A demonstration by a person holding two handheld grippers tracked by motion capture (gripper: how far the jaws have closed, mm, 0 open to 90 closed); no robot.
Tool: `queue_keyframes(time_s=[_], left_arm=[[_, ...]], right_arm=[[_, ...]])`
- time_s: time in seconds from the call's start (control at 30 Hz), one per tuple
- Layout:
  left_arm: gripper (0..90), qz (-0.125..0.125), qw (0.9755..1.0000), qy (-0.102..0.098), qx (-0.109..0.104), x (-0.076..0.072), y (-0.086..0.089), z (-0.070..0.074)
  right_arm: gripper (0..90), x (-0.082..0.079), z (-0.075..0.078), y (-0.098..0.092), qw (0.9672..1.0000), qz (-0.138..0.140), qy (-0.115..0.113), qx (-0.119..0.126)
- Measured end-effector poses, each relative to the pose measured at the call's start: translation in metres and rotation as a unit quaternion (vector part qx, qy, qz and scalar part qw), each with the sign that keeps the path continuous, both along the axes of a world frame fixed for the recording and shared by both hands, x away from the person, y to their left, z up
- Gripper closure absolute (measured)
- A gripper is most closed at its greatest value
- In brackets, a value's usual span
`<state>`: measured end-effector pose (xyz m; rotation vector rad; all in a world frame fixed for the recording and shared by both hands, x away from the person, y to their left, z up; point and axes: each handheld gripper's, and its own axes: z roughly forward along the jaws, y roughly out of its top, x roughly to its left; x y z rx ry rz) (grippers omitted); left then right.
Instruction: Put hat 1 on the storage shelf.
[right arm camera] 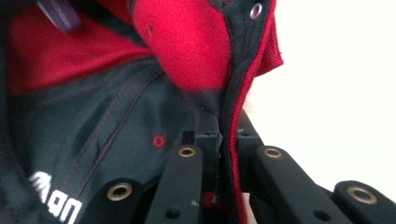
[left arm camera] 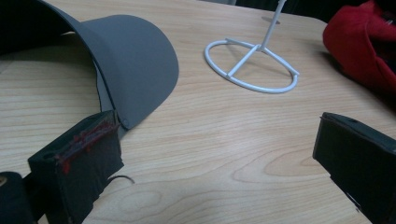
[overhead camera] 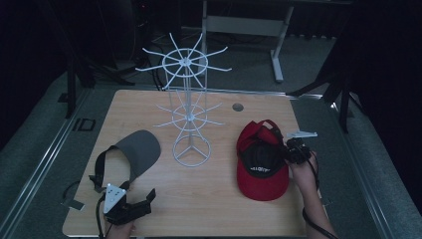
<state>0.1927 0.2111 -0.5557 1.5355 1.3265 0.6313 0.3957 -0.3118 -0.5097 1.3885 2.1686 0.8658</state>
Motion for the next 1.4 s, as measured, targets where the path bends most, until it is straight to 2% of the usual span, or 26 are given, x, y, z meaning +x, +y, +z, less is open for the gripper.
queue_keyframes(time_s=[0.07, 0.23, 0.57, 0.77, 0.9, 0.97, 1.03, 1.27, 1.4], left_arm=[[1.6, 0.001, 1.0000, 0.000, 0.000, 0.000, 0.000, 0.000], [1.6, 0.003, 1.0000, -0.001, 0.000, 0.000, 0.000, 0.000], [1.6, 0.001, 1.0000, -0.007, -0.004, -0.001, 0.001, 0.002], [1.6, -0.017, 0.9998, -0.007, 0.004, 0.000, -0.002, 0.003], [1.6, -0.028, 0.9993, 0.002, 0.025, 0.000, -0.005, 0.003], [1.6, -0.044, 0.9985, 0.012, 0.031, 0.001, -0.006, 0.003], [1.6, -0.057, 0.9975, 0.013, 0.041, 0.000, -0.007, 0.004], [1.6, -0.085, 0.9960, -0.006, 0.028, -0.001, -0.008, 0.013], [1.6, -0.096, 0.9948, -0.017, 0.028, -0.001, -0.010, 0.022]], right_arm=[[85.4, -0.004, 0.008, -0.003, 0.9998, -0.001, -0.011, 0.015], [85.5, -0.015, 0.027, -0.006, 0.9987, -0.001, -0.037, 0.034], [85.5, -0.034, 0.065, 0.000, 0.9932, 0.013, -0.089, 0.073], [85.5, -0.046, 0.088, 0.003, 0.9891, 0.024, -0.118, 0.085], [85.4, -0.054, 0.100, 0.001, 0.9858, 0.028, -0.134, 0.098], [85.4, -0.056, 0.104, 0.000, 0.9848, 0.029, -0.138, 0.102], [85.4, -0.059, 0.107, -0.002, 0.9840, 0.028, -0.143, 0.103], [85.4, -0.069, 0.115, -0.007, 0.9814, 0.026, -0.148, 0.120], [85.4, -0.075, 0.120, -0.006, 0.9796, 0.028, -0.155, 0.125]])
